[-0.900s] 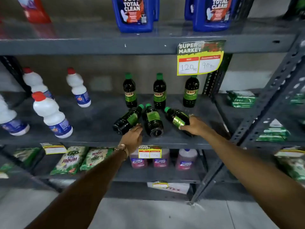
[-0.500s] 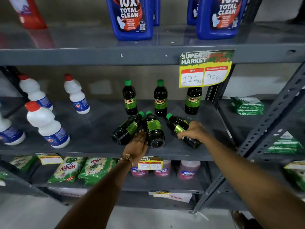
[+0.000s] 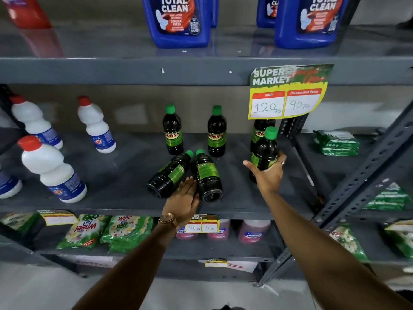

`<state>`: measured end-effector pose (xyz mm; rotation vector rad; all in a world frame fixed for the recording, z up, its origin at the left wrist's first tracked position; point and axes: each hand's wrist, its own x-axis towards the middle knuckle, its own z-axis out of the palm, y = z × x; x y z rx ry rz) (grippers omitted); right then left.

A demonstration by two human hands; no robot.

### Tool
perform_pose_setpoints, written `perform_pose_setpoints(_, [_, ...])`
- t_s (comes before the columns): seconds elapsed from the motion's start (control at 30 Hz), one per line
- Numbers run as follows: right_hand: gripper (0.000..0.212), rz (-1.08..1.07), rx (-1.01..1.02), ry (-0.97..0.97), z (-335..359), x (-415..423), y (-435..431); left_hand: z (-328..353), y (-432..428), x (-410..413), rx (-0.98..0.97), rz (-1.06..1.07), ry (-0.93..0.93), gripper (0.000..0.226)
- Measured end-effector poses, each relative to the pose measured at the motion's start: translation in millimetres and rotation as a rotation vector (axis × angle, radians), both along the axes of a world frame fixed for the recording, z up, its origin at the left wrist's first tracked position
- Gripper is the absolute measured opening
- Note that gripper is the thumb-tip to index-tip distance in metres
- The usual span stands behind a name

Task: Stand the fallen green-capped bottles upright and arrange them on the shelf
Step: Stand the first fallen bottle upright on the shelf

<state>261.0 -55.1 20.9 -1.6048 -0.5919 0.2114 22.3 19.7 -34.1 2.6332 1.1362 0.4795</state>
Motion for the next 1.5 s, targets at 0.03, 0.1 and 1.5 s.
perform_pose_setpoints(0.03, [0.082, 0.025, 0.003, -0.005, -3.6, 1.2, -1.3, 0.3, -0.1, -0.4, 0.005, 0.001, 0.001, 0.064])
perform_pose_setpoints(0.1, [0.075, 0.075, -0.020, -0.018, -15.0, 2.6, -7.7, 0.2, 0.3, 0.0, 0.016, 0.001, -0.003, 0.062])
perform_pose_setpoints(1.5, [0.072, -0.009, -0.218, -0.093, -37.6, 26.8, 4.3, 1.2, -0.4, 1.8, -0.031, 0.036, 0.028, 0.061])
